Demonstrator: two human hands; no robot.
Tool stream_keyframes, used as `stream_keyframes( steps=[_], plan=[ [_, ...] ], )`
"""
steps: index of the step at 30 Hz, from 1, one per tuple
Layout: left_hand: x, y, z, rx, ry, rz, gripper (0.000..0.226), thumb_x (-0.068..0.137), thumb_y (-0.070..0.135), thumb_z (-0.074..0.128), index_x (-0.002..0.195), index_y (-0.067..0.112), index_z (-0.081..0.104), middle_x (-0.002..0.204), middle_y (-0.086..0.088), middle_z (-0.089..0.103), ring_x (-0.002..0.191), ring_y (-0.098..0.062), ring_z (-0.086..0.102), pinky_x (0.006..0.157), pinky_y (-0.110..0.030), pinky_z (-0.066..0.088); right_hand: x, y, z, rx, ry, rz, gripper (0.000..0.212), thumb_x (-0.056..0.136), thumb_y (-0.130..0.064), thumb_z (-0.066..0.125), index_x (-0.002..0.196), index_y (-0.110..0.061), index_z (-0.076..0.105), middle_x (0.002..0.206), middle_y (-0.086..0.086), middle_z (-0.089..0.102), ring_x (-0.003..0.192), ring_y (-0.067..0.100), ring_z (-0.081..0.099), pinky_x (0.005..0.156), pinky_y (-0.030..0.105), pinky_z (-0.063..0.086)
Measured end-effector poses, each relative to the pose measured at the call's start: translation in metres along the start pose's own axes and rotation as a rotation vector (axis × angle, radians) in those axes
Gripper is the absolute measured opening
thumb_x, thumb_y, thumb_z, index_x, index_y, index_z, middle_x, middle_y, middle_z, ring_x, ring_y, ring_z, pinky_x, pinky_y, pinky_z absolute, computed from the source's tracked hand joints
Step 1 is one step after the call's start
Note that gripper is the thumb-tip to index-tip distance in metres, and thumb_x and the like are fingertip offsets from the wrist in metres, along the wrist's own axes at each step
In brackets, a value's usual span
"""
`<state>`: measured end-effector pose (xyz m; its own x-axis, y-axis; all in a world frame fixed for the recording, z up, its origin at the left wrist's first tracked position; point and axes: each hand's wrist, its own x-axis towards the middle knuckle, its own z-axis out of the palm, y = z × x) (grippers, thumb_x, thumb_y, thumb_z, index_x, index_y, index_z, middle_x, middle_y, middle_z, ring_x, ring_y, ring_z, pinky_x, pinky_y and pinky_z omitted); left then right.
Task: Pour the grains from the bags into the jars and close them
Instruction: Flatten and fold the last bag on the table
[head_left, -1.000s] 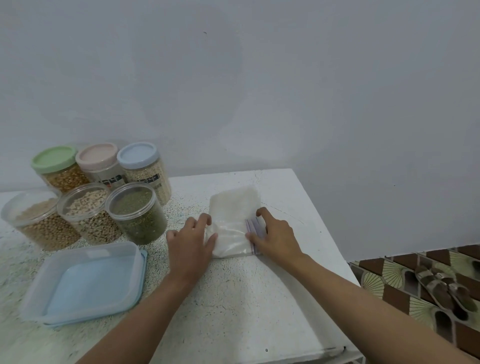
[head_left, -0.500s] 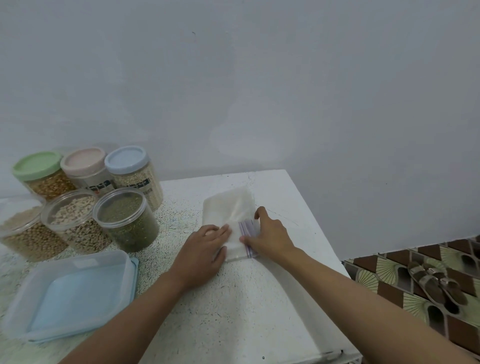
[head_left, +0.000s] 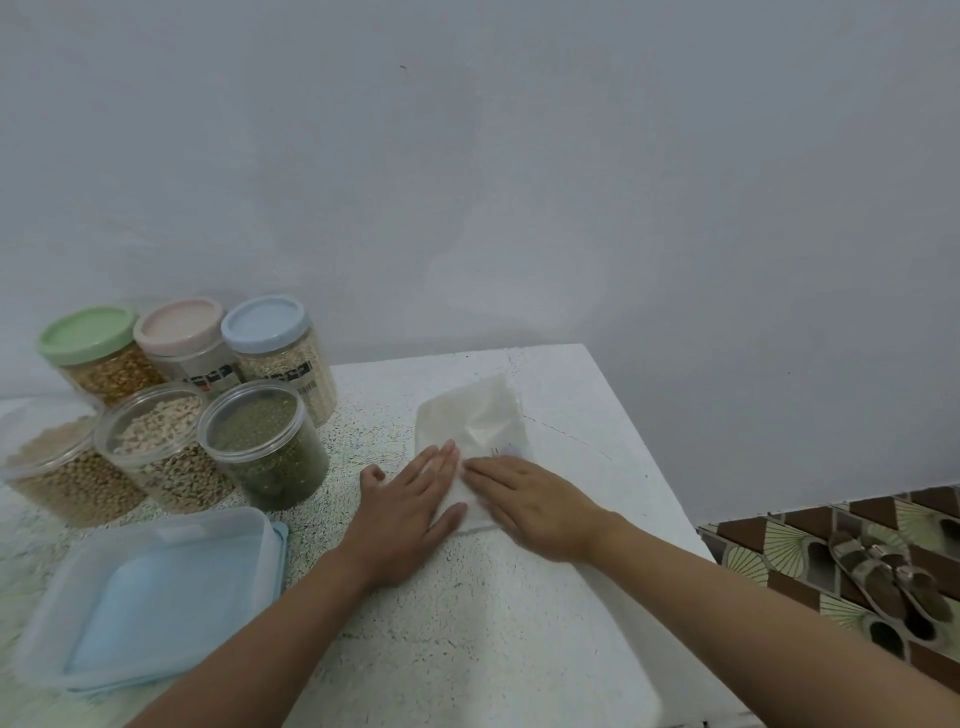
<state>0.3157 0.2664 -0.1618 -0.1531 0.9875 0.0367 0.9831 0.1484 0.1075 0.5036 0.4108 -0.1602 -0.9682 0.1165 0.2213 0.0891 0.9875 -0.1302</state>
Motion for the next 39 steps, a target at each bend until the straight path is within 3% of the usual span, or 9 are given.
stream_keyframes(
  steps=[2,5,9,15,19,23,27,33,39],
  plan=[
    [0.0,0.0,0.002,-0.025,0.027,-0.007,0.068,0.104,0.063,0.009,0.162,0.03,-0.005,0.167,0.019,-0.012,0.151,0.006,-0.006,0.103,-0.041,0.014,-0.003,0.0,-0.004,0.039,-0.096,0.072,0.061,0.11,-0.046,0.022,0.16,-0.01,0.027,0.167,0.006,0.025,0.156,0.017,0.02,0.128,0.037,0.013],
    [0.001,0.001,0.003,-0.036,0.05,-0.022,0.068,0.103,0.062,0.005,0.163,0.031,-0.001,0.168,0.02,-0.005,0.151,0.005,0.0,0.104,-0.039,0.015,-0.002,-0.003,-0.005,-0.035,-0.116,0.111,0.07,0.108,-0.059,0.019,0.162,-0.015,0.015,0.17,-0.001,0.009,0.158,0.011,-0.005,0.128,0.032,-0.001],
    [0.001,-0.003,0.005,-0.101,0.082,-0.049,0.063,0.104,0.056,0.005,0.162,0.034,0.008,0.168,0.021,0.007,0.148,0.007,0.009,0.102,-0.035,0.012,-0.005,-0.001,-0.001,-0.019,-0.122,0.206,0.071,0.107,-0.06,0.014,0.163,-0.016,0.011,0.171,-0.001,0.009,0.157,0.01,-0.006,0.128,0.033,0.0],
    [-0.002,-0.004,0.007,-0.112,0.12,0.004,0.055,0.107,0.05,0.014,0.16,0.04,0.017,0.166,0.025,0.004,0.153,0.004,-0.004,0.106,-0.042,0.013,-0.002,0.003,0.005,0.054,-0.049,0.204,0.058,0.111,-0.042,0.025,0.162,-0.016,0.021,0.169,-0.002,0.02,0.157,0.01,0.005,0.123,0.02,-0.01],
    [-0.004,-0.006,0.008,-0.196,0.143,-0.015,0.051,0.105,0.053,0.021,0.152,0.045,0.039,0.156,0.033,0.032,0.149,0.005,0.021,0.103,-0.047,0.021,-0.003,0.002,0.008,0.123,-0.001,0.218,0.058,0.11,-0.045,0.028,0.162,-0.02,0.026,0.169,-0.006,0.021,0.156,0.005,0.004,0.127,0.026,0.0],
    [-0.002,-0.001,0.007,-0.202,0.142,-0.065,0.053,0.102,0.057,0.019,0.152,0.048,0.036,0.153,0.037,0.031,0.147,0.011,0.019,0.104,-0.048,0.022,-0.006,0.001,0.01,0.165,0.069,0.264,0.055,0.108,-0.052,0.036,0.153,-0.022,0.043,0.166,-0.006,0.028,0.156,0.005,0.006,0.126,0.025,0.006],
    [-0.003,-0.002,0.006,-0.267,0.158,-0.079,0.053,0.102,0.056,0.021,0.152,0.048,0.037,0.152,0.038,0.029,0.146,0.014,0.015,0.104,-0.044,0.019,-0.008,0.002,0.007,0.24,0.184,0.307,0.055,0.101,-0.058,0.049,0.142,-0.022,0.057,0.15,-0.008,0.045,0.146,0.004,0.025,0.121,0.027,0.026],
    [-0.006,-0.009,0.007,-0.5,0.214,-0.08,0.059,0.092,0.044,0.026,0.146,0.043,0.048,0.152,0.033,0.037,0.145,0.012,0.024,0.106,-0.027,0.013,-0.015,0.024,-0.005,0.455,0.067,0.245,0.075,0.075,-0.042,0.075,0.142,-0.022,0.047,0.149,-0.009,0.046,0.141,0.006,0.037,0.117,0.026,0.032],
    [-0.004,-0.01,0.008,-0.721,0.318,-0.233,0.047,0.093,0.021,0.038,0.124,0.047,0.062,0.138,0.031,0.052,0.131,0.019,0.038,0.107,-0.03,0.022,-0.021,0.031,0.0,0.455,0.153,0.23,0.062,0.086,-0.021,0.068,0.144,-0.018,0.049,0.149,-0.007,0.051,0.14,0.007,0.044,0.115,0.028,0.038]
  ],
)
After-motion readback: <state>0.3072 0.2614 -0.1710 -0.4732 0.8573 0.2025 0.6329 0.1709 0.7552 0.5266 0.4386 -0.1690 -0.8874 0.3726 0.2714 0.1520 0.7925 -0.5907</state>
